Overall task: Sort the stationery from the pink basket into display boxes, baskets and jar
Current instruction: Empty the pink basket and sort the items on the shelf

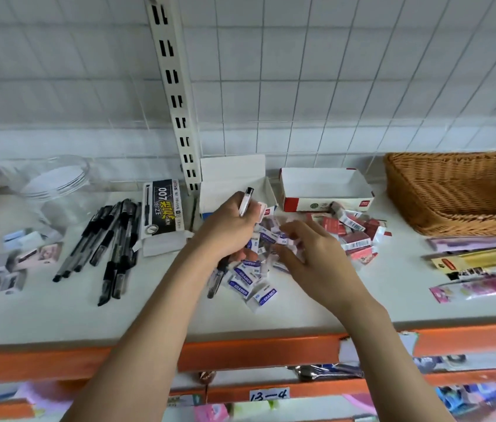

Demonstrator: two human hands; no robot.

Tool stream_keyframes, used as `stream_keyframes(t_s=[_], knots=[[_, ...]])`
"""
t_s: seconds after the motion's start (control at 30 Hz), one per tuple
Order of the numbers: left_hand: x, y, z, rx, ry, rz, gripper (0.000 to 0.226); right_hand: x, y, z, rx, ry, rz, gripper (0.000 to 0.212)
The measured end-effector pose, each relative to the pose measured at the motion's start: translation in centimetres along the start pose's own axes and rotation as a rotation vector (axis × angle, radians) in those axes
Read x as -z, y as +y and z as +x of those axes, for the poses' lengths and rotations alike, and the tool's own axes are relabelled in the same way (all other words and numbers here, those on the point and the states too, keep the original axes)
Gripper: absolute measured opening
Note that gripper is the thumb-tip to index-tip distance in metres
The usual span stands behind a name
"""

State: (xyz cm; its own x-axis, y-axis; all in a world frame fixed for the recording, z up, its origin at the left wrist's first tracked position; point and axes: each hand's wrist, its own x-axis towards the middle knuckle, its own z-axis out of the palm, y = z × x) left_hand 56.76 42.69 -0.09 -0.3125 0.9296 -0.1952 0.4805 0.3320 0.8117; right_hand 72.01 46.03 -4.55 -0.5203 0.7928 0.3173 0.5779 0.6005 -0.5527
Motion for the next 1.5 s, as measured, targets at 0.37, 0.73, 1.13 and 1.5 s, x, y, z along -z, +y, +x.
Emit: stream_keyframes(t_s=[0.37, 0.73, 1.13, 1.5], knots=[[1.0, -2.6, -4.1, -0.036, 0.311, -0.185, 0.01, -0.2, -0.1, 0.9, 0.123, 0.016, 0.111, 0.019], [9.5, -10.9, -8.3, 0.039, 0.564, -0.144, 0.008, -7.6, -10.0, 2.1, 0.284, -0.163, 0.136, 0.035], [25.5, -24.4, -7.8, -0.004, 0.668, 0.103, 0.014, -19.9, -23.0, 3.0, 0.147, -0.06, 0.1, 0.016], [24.5, -22.7, -4.1, 0.084, 0.238, -0.061, 0.016, -18.8, -22.3, 1.1, -0.018, 0.03, 0.002, 0.008]])
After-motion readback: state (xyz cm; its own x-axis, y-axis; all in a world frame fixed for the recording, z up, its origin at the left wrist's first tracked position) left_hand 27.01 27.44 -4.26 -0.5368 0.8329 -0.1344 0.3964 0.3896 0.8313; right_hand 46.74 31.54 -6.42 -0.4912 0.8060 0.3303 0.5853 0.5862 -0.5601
